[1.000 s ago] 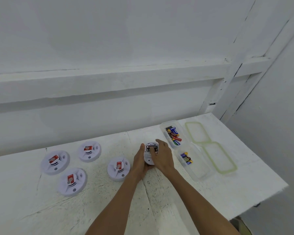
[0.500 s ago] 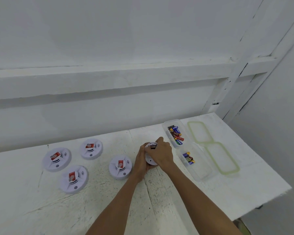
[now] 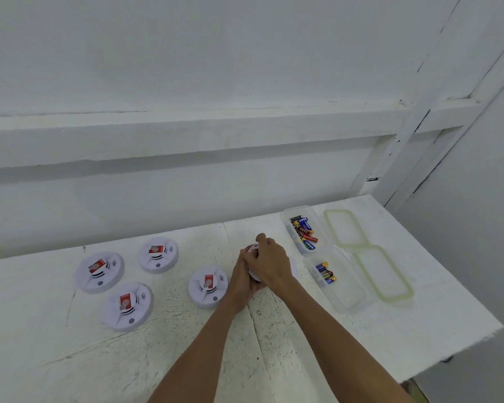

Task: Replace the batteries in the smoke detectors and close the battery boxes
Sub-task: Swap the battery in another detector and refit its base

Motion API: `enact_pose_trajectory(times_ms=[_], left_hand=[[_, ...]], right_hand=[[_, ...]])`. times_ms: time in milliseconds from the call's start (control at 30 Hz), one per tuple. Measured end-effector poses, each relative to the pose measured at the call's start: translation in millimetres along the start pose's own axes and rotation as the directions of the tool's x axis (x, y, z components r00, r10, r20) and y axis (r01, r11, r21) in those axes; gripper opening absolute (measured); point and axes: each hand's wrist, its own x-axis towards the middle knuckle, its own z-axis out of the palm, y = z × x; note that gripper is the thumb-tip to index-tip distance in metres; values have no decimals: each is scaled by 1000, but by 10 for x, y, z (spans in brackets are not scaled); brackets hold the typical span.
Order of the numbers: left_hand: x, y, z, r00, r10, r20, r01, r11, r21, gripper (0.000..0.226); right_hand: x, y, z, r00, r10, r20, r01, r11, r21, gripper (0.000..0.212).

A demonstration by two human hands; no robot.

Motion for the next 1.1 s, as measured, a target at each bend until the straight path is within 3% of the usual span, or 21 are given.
enact_pose_trajectory(times_ms=[100, 233, 367, 500, 567, 667, 800, 933, 1100], left_hand=[[21, 12, -97, 1000, 4, 29, -4, 1000, 3, 55], [-17, 59, -28, 1000, 11, 1, -11, 999, -51, 45], [86, -38, -84, 999, 46, -27, -47, 999, -24, 44], [110, -41, -118, 996, 82, -22, -80, 996, 47, 46], [126, -37, -73, 998, 47, -39, -44, 997, 61, 48], [126, -24, -63, 998, 21, -53, -17, 997, 71, 51], [123, -37, -141, 995, 88, 38, -91, 991, 100, 47], [116, -40, -133, 994, 95, 46, -99, 991, 87, 44], [144, -64, -148, 995, 82, 52, -86, 992, 89, 47]], right_hand=[[-56, 60, 15, 982, -130, -140, 131, 991, -2, 39], [-112, 138, 13, 921, -304, -244, 303, 952, -43, 41], [-91, 214, 32, 928, -290, -233, 275, 957, -95, 21], [-58, 213, 15, 924, -283, -257, 245, 955, -169, 25], [-72, 186, -16, 912, -281, -298, 254, 959, -126, 23], [-125, 151, -92, 937, -100, -335, 164, 972, 169, 14], [-108, 279, -234, 919, 31, -392, 90, 953, 288, 20], [-144, 637, -533, 847, 189, -497, 16, 925, 379, 17], [-283, 1108, -746, 818, 492, -299, -304, 810, 501, 17]])
